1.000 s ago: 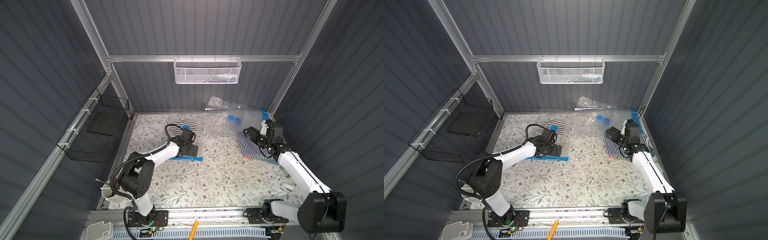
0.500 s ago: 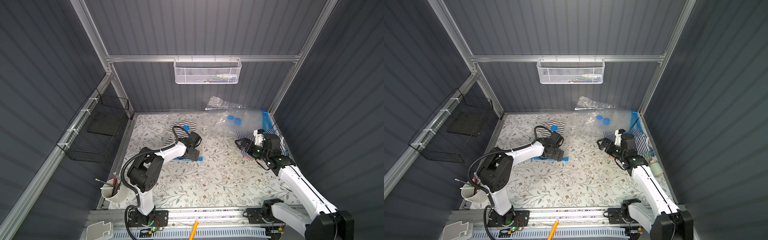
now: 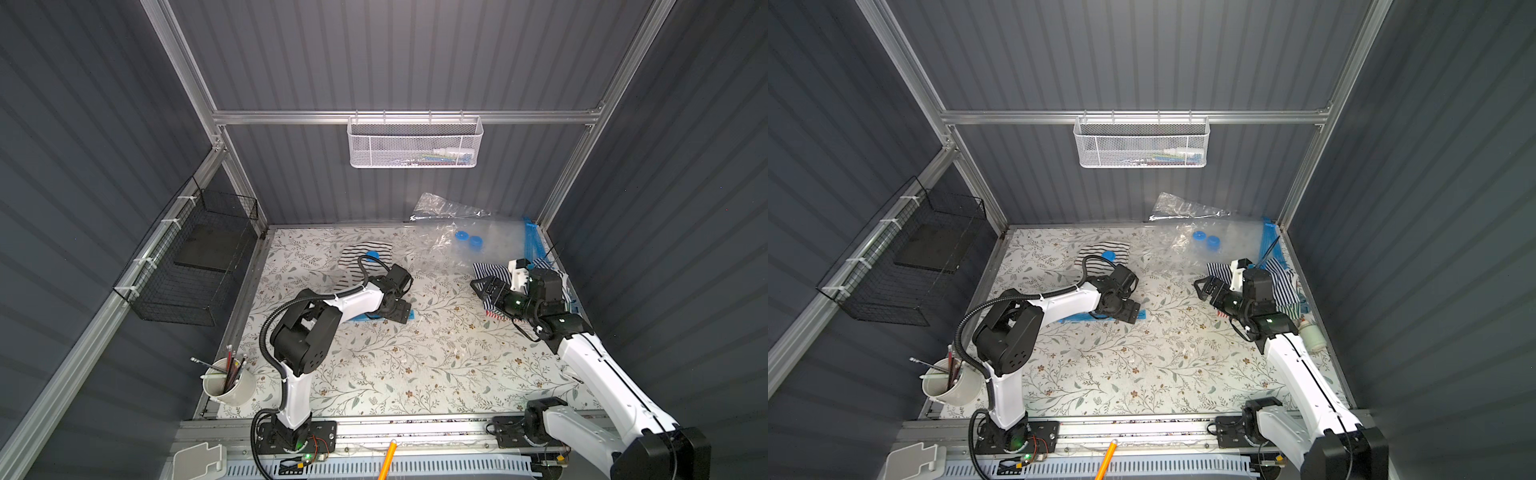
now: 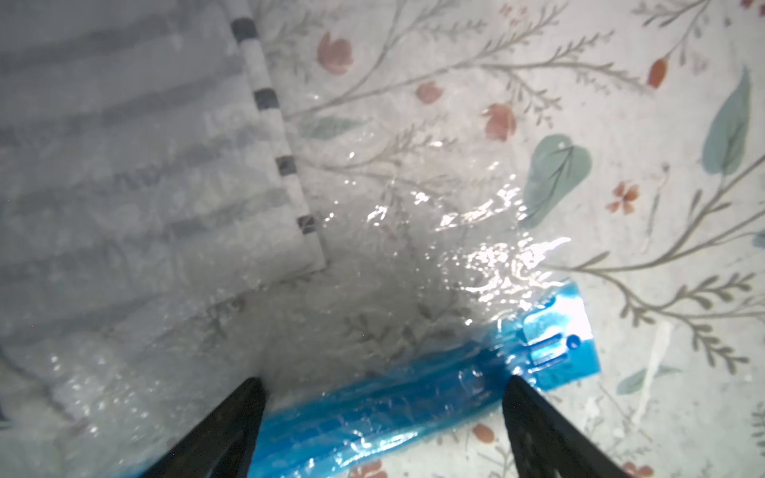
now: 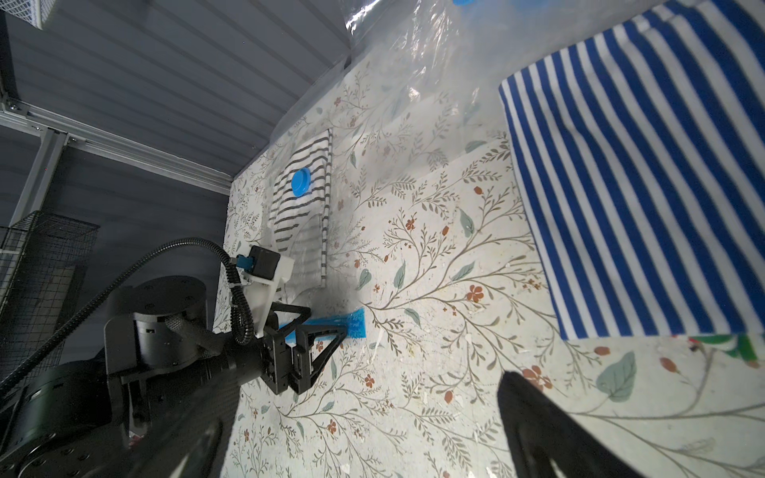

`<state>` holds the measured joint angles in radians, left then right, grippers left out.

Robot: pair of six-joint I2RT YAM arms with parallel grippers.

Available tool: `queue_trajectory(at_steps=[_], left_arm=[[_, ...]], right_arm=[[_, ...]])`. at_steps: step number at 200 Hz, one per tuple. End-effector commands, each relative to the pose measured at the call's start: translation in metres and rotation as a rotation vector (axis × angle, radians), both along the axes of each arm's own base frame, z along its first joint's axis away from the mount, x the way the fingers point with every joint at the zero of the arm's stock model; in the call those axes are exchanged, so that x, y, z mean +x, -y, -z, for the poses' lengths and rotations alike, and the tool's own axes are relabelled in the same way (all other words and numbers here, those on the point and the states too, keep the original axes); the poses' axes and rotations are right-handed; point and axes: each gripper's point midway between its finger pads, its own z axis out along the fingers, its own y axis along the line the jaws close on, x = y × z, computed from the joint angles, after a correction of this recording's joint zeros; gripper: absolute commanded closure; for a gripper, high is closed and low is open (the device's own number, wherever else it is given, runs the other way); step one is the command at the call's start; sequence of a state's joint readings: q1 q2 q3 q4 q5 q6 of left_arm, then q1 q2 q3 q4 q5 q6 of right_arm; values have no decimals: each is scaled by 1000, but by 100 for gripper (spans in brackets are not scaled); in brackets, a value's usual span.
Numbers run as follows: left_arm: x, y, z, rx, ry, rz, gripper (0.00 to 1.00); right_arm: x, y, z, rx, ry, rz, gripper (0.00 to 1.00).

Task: Take the tank top out of the vacuum bag
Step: Adjust the vacuum bag at the center of the board.

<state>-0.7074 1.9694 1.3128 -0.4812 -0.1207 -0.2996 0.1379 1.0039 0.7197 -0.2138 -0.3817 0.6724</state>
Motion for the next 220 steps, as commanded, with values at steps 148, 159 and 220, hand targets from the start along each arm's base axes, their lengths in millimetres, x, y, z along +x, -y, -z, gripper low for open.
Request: queue_trajectory(at_steps=[148, 159, 220], left_arm=[[32, 56, -61, 64, 156, 186, 5], [33, 39, -74, 129, 200, 191, 4], [0, 19, -64, 147, 145, 278, 7]], right_arm=[[-25, 2, 20, 75, -23, 18, 1], [-25, 2, 26, 78, -36, 19, 1], [-24, 2, 35, 86, -55, 31, 1]])
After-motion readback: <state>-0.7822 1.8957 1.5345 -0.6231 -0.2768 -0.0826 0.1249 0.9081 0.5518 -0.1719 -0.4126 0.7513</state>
